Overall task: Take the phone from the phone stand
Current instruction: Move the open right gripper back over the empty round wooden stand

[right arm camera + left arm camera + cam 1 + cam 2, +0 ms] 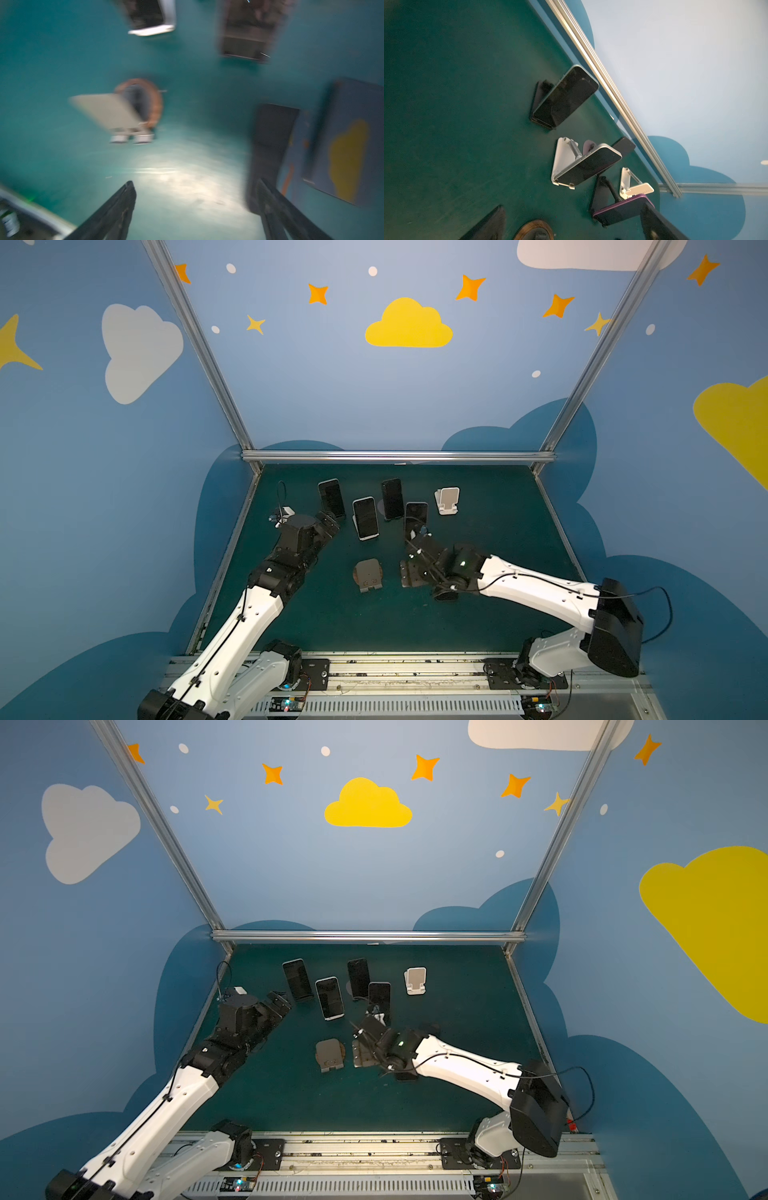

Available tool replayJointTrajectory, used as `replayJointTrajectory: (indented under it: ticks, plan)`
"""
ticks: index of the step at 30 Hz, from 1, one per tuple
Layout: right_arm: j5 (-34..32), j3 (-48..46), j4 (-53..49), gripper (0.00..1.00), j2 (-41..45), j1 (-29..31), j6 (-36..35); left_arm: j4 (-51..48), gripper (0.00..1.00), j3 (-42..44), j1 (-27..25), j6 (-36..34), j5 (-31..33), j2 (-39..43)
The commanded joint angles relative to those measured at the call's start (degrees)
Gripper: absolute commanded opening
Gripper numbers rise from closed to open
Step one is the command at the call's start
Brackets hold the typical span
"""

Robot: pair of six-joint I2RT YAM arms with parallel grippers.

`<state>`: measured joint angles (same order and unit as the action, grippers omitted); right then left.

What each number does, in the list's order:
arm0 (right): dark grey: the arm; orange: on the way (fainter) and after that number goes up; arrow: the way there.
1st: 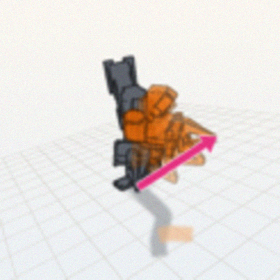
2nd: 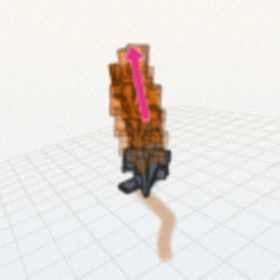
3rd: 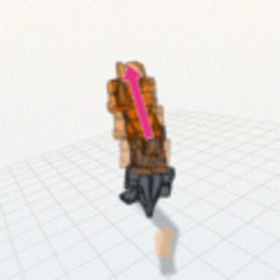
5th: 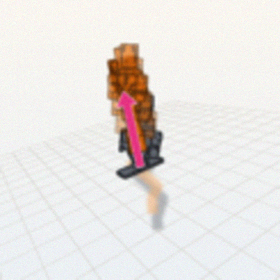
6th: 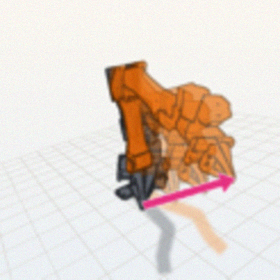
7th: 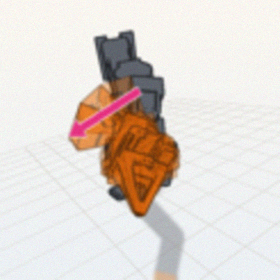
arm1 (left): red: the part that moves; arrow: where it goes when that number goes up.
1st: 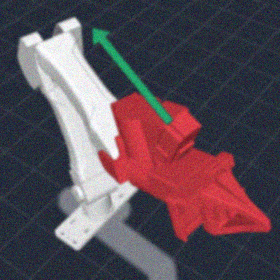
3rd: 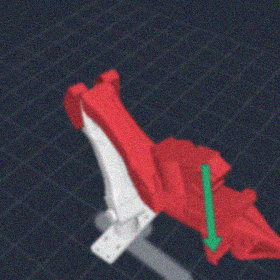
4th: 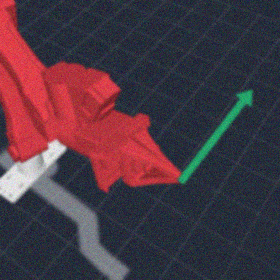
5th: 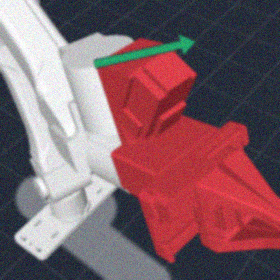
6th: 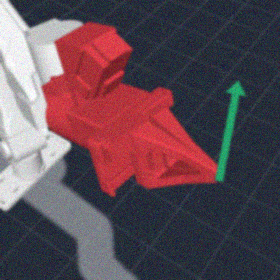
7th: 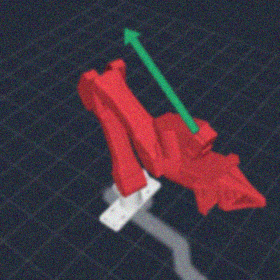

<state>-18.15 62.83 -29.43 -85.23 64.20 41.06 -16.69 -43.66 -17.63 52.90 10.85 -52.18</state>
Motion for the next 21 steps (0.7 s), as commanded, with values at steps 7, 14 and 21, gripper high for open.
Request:
replayJointTrajectory:
  ticks: [7, 14, 21]
  plan:
    - [-1.07, 11.91, 8.83, 0.93, -15.81, 5.48, 1.68, -0.52, 1.00, 1.50, 0.66, 1.24, 4.68, 0.27]
    - [-2.71, 18.79, 7.46, 0.93, -23.55, 3.83, -1.34, -0.67, 1.00, 0.86, 0.92, 0.88, 3.38, -0.56]
    - [-1.98, 20.09, 6.52, 0.89, -27.74, 3.47, 1.92, -0.28, 1.00, 1.21, 1.02, 0.92, 3.14, -0.10]
